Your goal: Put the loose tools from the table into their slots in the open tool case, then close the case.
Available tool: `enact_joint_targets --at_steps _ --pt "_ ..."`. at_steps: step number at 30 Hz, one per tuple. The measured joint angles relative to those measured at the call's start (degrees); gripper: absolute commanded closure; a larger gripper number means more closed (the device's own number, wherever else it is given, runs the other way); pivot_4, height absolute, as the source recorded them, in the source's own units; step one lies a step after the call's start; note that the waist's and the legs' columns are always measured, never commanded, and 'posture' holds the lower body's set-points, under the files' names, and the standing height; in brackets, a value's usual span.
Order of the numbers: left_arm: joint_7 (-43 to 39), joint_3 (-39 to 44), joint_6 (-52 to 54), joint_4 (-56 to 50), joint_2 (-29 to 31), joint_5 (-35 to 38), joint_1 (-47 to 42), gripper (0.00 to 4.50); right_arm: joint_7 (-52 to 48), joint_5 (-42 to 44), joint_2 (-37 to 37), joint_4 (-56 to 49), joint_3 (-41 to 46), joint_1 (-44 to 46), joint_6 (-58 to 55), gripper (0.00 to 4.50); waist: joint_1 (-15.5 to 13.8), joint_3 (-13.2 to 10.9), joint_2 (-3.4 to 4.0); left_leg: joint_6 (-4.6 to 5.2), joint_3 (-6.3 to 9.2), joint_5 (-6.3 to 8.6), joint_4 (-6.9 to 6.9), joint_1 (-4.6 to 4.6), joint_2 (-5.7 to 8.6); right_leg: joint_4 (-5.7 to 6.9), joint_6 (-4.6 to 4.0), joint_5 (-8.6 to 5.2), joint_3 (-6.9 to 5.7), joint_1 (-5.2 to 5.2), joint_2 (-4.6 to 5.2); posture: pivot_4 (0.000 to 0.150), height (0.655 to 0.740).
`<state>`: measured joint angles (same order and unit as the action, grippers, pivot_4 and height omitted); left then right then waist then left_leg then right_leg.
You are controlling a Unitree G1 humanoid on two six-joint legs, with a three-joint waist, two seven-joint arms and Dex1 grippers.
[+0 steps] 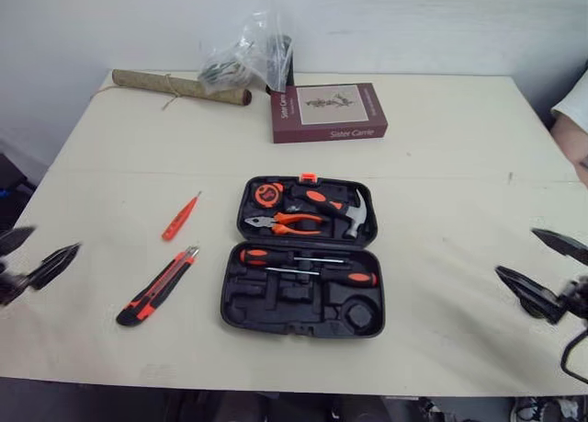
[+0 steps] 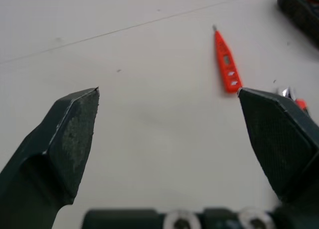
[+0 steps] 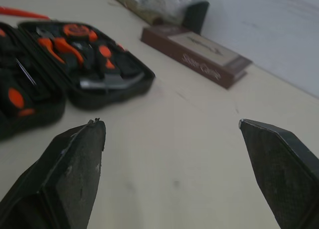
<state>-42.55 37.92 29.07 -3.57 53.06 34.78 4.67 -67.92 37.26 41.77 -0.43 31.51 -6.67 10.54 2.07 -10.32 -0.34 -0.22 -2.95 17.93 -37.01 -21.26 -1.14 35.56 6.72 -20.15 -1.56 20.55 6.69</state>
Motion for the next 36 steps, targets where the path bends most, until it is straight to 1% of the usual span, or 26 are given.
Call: enact_joint_targets --at_steps 2,4,5,6,7,8,9,14,19,24,25,27,29,34,35,36 --pt "4.11 -5.16 7.47 -3.21 1.24 0.06 -4.82 0.00 1.47 0.04 -1.33 -3.74 -2.37 1.54 -1.10 0.03 -0.38 0.00 0.00 0.01 -0.03 -0.01 0.01 0.01 0.01 0.01 0.01 0.01 0.01 0.01 -0.05 0.150 0.7400" --pt "7.73 -9.23 11.97 -4.23 0.55 -0.34 -9.04 0.00 2.71 -0.10 -3.05 -5.28 -4.24 2.88 -1.16 0.03 -0.50 -0.01 -0.01 0.01 -0.06 -0.02 -0.02 0.00 0.01 0.04 0.03 0.02 0.00 0.01 -0.11 0.150 0.7400" --pt "10.56 -12.61 14.20 -3.97 -1.53 -1.41 -13.16 0.00 3.90 -0.20 -4.54 -6.40 -5.12 3.66 -1.16 0.03 -0.58 -0.01 -0.01 0.03 -0.07 -0.04 -0.04 0.00 0.03 0.08 0.06 0.03 0.00 0.01 -0.12 0.150 0.7400" --pt "11.13 -13.30 14.50 -3.86 -1.94 -1.60 -13.84 0.00 4.14 -0.20 -4.79 -6.57 -5.53 3.94 -1.18 0.03 -0.63 -0.01 -0.01 0.04 -0.07 -0.04 -0.07 -0.01 0.03 0.10 0.07 0.03 -0.01 0.01 -0.12 0.150 0.7400" --pt "12.97 -17.31 15.10 -2.46 -3.73 -3.49 -17.43 0.00 4.95 -0.46 -5.84 -8.06 -7.01 4.34 -1.17 0.03 -0.72 -0.01 -0.04 0.04 -0.08 -0.10 -0.10 -0.01 0.05 0.14 0.10 0.05 -0.03 0.01 -0.15 0.150 0.7400" --pt "13.80 -19.47 15.37 -1.64 -4.34 -4.65 -18.62 0.00 5.04 -0.76 -6.46 -8.97 -8.35 4.69 -1.15 0.03 -0.71 -0.03 -0.11 0.04 -0.10 -0.11 -0.12 -0.01 0.06 0.21 0.10 0.05 -0.02 0.03 -0.18 0.150 0.7400" --pt "14.13 -22.65 15.65 0.81 -5.31 -6.26 -20.94 0.00 4.81 -1.25 -6.70 -9.88 -9.37 3.93 -0.83 0.03 -0.71 -0.03 -0.11 0.05 -0.13 -0.13 -0.12 -0.01 0.07 0.34 0.12 0.06 -0.04 0.03 -0.20 0.150 0.7400" --pt "13.38 -29.38 14.12 9.44 -8.59 -10.65 -27.47 0.00 2.71 -2.61 -7.71 -11.32 -12.61 2.77 0.90 0.03 -0.48 -0.08 -0.20 0.12 -0.32 -0.18 -0.16 0.01 0.07 0.41 0.18 0.09 -0.33 0.08 -0.27 0.150 0.7400" --pt "11.57 -32.44 7.99 20.26 -12.54 -15.01 -34.04 0.00 2.77 -3.61 -8.67 -11.92 -13.83 2.48 2.13 0.03 -0.78 -0.09 -0.26 0.14 -0.34 -0.22 -0.24 0.01 0.08 0.40 0.20 0.10 -0.38 0.08 -0.25 0.150 0.7400" --pt "8.47 -35.70 5.05 25.78 -13.02 -19.31 -38.24 0.00 3.27 -4.06 -9.40 -11.84 -14.03 1.57 3.14 0.03 -1.44 -0.07 -0.26 0.20 -0.35 -0.26 -0.25 0.06 0.19 0.40 0.22 0.10 -0.44 0.07 -0.26 0.150 0.7400" --pt "7.89 -36.26 5.11 26.18 -12.93 -19.93 -38.73 0.51 3.28 -4.02 -9.40 -11.85 -14.02 1.15 3.16 0.00 -1.74 -0.07 -0.25 0.21 -0.37 -0.27 -0.25 0.10 0.20 0.39 0.22 0.10 -0.44 0.06 -0.25 0.150 0.7400" --pt "7.46 -36.77 5.68 26.57 -12.55 -20.99 -39.18 1.16 3.29 -4.01 -9.40 -11.86 -14.02 0.41 3.16 0.00 -1.91 -0.06 -0.25 0.21 -0.38 -0.26 -0.25 0.10 0.20 0.39 0.22 0.10 -0.44 0.05 -0.23 0.150 0.7400" --pt "6.57 -36.89 6.96 26.49 -11.95 -21.82 -39.35 1.94 3.41 -3.96 -9.40 -11.91 -14.01 -0.64 3.16 0.00 -1.87 -0.02 -0.21 0.21 -0.40 -0.26 -0.23 0.13 0.19 0.41 0.22 0.10 -0.44 0.03 -0.21 0.150 0.7400" --pt "5.65 -36.76 8.16 25.67 -11.83 -22.73 -38.06 4.06 3.74 -3.95 -9.40 -12.50 -14.01 -0.89 3.15 0.00 -1.84 0.15 0.02 0.22 -0.47 -0.26 -0.23 0.22 0.17 0.39 0.23 0.10 -0.42 0.02 -0.15 0.150 0.7400" --pt "5.66 -36.64 8.02 25.60 -11.84 -22.80 -37.90 4.17 3.77 -3.95 -9.40 -12.63 -14.01 -0.94 3.15 0.00 -1.82 0.17 0.03 0.22 -0.47 -0.26 -0.23 0.23 0.15 0.39 0.23 0.10 -0.42 0.01 -0.15 0.150 0.7400" --pt "5.64 -36.47 7.64 25.50 -11.84 -22.85 -37.63 4.17 3.80 -3.95 -9.40 -12.68 -14.01 -0.98 3.15 0.00 -1.78 0.19 0.04 0.22 -0.48 -0.26 -0.23 0.24 0.14 0.39 0.23 0.10 -0.40 0.02 -0.14 0.150 0.7400"
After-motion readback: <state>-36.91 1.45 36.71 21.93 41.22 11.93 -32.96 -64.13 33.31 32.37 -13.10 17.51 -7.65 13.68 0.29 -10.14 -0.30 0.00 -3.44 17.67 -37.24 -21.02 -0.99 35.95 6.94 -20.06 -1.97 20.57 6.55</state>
